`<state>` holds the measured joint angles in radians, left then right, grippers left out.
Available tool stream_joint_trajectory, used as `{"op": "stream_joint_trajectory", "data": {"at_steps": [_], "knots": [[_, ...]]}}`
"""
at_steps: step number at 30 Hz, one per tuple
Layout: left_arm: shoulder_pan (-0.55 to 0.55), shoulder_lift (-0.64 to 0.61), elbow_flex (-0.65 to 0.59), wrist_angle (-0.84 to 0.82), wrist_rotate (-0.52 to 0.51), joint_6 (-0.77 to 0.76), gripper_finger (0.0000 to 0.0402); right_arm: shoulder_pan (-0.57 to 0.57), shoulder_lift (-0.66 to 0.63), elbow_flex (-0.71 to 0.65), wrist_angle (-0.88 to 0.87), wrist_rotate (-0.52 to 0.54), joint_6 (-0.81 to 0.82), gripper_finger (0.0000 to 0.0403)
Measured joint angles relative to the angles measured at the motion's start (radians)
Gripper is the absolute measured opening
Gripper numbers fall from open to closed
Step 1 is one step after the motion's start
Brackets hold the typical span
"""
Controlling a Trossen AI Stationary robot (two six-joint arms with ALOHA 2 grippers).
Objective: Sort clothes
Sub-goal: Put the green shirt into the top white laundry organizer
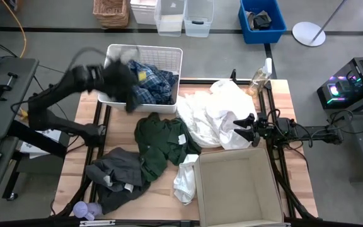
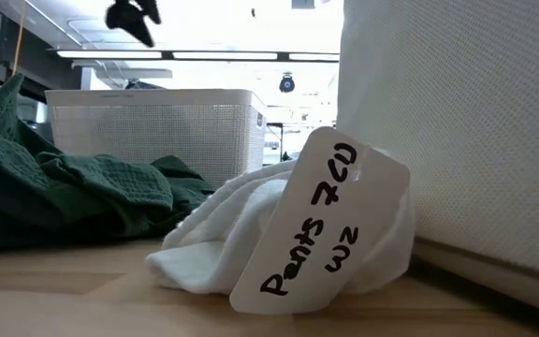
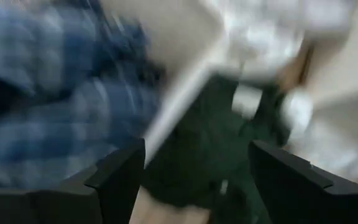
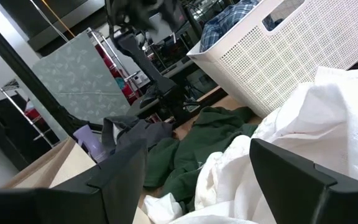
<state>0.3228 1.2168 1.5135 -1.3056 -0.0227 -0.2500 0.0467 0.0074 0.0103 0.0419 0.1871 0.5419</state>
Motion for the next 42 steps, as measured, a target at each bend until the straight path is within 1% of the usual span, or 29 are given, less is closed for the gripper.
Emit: {"op": "stream_joint_trajectory", "data": {"at_steps": [2, 4, 6, 8, 10, 12, 14, 17, 21, 24, 29, 34, 39, 42], "knots": [[-0.155, -0.024, -0.060, 0.011, -0.070, -0.074, 0.0273, 0.000, 0.000, 0.000, 0.000, 0.000, 0.000, 0.0279], [-0.292, -0.040, -0.143, 0.070, -0.097, -0.166, 0.0273, 0.000, 0.000, 0.000, 0.000, 0.000, 0.000, 0.0279], [-0.405, -0.037, -0.241, 0.141, -0.110, -0.260, 0.0273, 0.000, 0.000, 0.000, 0.000, 0.000, 0.000, 0.0279], [-0.479, -0.016, -0.342, 0.220, -0.128, -0.305, 0.0273, 0.000, 0.000, 0.000, 0.000, 0.000, 0.000, 0.0279], [-0.519, 0.020, -0.407, 0.281, -0.163, -0.321, 0.0273, 0.000, 0.000, 0.000, 0.000, 0.000, 0.000, 0.0279], [-0.528, 0.080, -0.428, 0.312, -0.185, -0.289, 0.0273, 0.000, 0.000, 0.000, 0.000, 0.000, 0.000, 0.0279], [-0.523, 0.151, -0.416, 0.310, -0.218, -0.238, 0.0273, 0.000, 0.000, 0.000, 0.000, 0.000, 0.000, 0.0279], [-0.506, 0.252, -0.375, 0.313, -0.259, -0.153, 0.0273, 0.000, 0.000, 0.000, 0.000, 0.000, 0.000, 0.0279], [-0.486, 0.393, -0.302, 0.306, -0.261, -0.071, 0.0273, 0.000, 0.000, 0.000, 0.000, 0.000, 0.000, 0.0279], [-0.471, 0.463, -0.241, 0.311, -0.265, -0.029, 0.0275, 0.000, 0.000, 0.000, 0.000, 0.000, 0.000, 0.0279], [-0.424, 0.558, -0.216, 0.285, -0.289, -0.008, 0.0276, 0.000, 0.000, 0.000, 0.000, 0.000, 0.000, 0.0279], [-0.373, 0.660, -0.216, 0.287, -0.276, -0.007, 0.0276, 0.000, 0.000, 0.000, 0.000, 0.000, 0.000, 0.0279], [-0.328, 0.795, -0.210, 0.272, -0.149, 0.003, 0.0276, 0.000, 0.000, 0.000, 0.000, 0.000, 0.000, 0.0279], [-0.329, 0.849, -0.202, 0.270, -0.126, 0.046, 0.0273, 0.000, 0.000, 0.000, 0.000, 0.000, 0.000, 0.0279]]}}
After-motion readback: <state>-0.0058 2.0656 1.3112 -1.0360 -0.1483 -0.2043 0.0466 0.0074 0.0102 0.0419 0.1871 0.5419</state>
